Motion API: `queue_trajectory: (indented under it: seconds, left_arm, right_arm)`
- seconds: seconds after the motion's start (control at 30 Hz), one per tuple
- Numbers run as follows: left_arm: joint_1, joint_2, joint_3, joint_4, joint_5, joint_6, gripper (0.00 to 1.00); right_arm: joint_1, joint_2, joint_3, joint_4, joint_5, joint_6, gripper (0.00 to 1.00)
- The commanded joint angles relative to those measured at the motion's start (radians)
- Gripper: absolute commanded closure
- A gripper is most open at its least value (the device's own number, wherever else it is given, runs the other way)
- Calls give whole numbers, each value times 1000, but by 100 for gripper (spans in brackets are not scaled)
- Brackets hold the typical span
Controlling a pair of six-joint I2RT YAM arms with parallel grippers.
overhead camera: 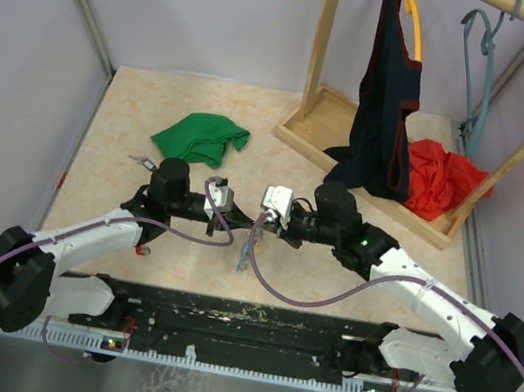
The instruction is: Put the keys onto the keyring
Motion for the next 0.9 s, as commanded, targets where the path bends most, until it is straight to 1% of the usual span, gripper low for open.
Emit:
queue_trajectory:
  seconds: [0.0,0.87]
  left_arm:
    - [-5,-18,11,30,26,9,100]
    - [-5,-22,6,41,47,6,100]
  right_arm:
    - [8,-19,44,33,-31,13,100]
    - [8,2,49,41,-18,29,100]
